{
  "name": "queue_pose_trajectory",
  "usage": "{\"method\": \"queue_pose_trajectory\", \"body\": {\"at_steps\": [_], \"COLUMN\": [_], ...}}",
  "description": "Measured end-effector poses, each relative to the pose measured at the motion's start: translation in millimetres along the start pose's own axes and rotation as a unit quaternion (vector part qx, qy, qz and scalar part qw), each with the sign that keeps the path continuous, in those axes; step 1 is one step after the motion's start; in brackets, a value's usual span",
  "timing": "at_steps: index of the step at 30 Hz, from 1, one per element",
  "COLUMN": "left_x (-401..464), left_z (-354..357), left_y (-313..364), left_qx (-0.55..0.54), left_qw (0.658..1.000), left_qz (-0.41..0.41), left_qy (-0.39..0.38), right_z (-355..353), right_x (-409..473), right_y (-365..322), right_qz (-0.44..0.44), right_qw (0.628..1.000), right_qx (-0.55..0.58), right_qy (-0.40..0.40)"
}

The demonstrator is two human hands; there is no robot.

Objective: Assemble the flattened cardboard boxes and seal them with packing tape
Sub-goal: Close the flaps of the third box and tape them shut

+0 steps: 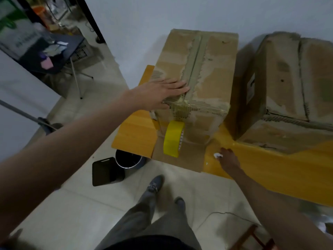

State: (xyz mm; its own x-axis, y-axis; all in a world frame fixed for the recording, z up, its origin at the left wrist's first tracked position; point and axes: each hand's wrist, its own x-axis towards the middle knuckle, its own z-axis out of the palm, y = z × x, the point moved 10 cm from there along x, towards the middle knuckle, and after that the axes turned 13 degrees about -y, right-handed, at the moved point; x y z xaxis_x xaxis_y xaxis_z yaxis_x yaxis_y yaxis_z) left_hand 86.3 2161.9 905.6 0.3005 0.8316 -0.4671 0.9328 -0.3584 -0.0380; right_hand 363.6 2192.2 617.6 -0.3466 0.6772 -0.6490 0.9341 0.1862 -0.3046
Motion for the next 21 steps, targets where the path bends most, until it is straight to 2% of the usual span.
{"method": "queue_pose_trajectory", "body": {"at_steps": [2, 4, 7, 9, 10, 12, 14, 17, 18, 21], "left_x": [-6, -16, -51, -80, -88, -88, -73, -50, -44, -39], "left_z": [-2, -3, -9, -3, 11, 53, 94, 129, 132, 136], "left_y": [3, 8, 21, 32, 37, 46, 56, 62, 62, 67], "left_qx": [-0.005, -0.056, -0.177, -0.248, -0.302, -0.435, -0.556, -0.709, -0.734, -0.771], "left_qw": [0.999, 0.995, 0.96, 0.907, 0.878, 0.812, 0.748, 0.628, 0.603, 0.564], "left_qz": [-0.026, -0.05, -0.084, -0.144, -0.176, -0.241, -0.276, -0.254, -0.239, -0.219], "left_qy": [0.024, 0.062, 0.2, 0.307, 0.328, 0.304, 0.235, 0.197, 0.201, 0.195], "right_z": [-18, -44, -82, -97, -103, -116, -134, -156, -162, -171], "right_x": [-18, -49, -101, -124, -134, -158, -181, -196, -199, -203], "right_y": [-16, -37, -77, -98, -108, -131, -153, -177, -183, -201], "right_qz": [-0.079, -0.155, -0.258, -0.295, -0.31, -0.35, -0.388, -0.394, -0.39, -0.381], "right_qw": [0.995, 0.979, 0.95, 0.941, 0.937, 0.923, 0.906, 0.895, 0.894, 0.894], "right_qx": [0.052, 0.119, 0.16, 0.151, 0.148, 0.142, 0.132, 0.126, 0.124, 0.096], "right_qy": [0.034, 0.064, 0.079, 0.072, 0.067, 0.072, 0.106, 0.165, 0.181, 0.215]}}
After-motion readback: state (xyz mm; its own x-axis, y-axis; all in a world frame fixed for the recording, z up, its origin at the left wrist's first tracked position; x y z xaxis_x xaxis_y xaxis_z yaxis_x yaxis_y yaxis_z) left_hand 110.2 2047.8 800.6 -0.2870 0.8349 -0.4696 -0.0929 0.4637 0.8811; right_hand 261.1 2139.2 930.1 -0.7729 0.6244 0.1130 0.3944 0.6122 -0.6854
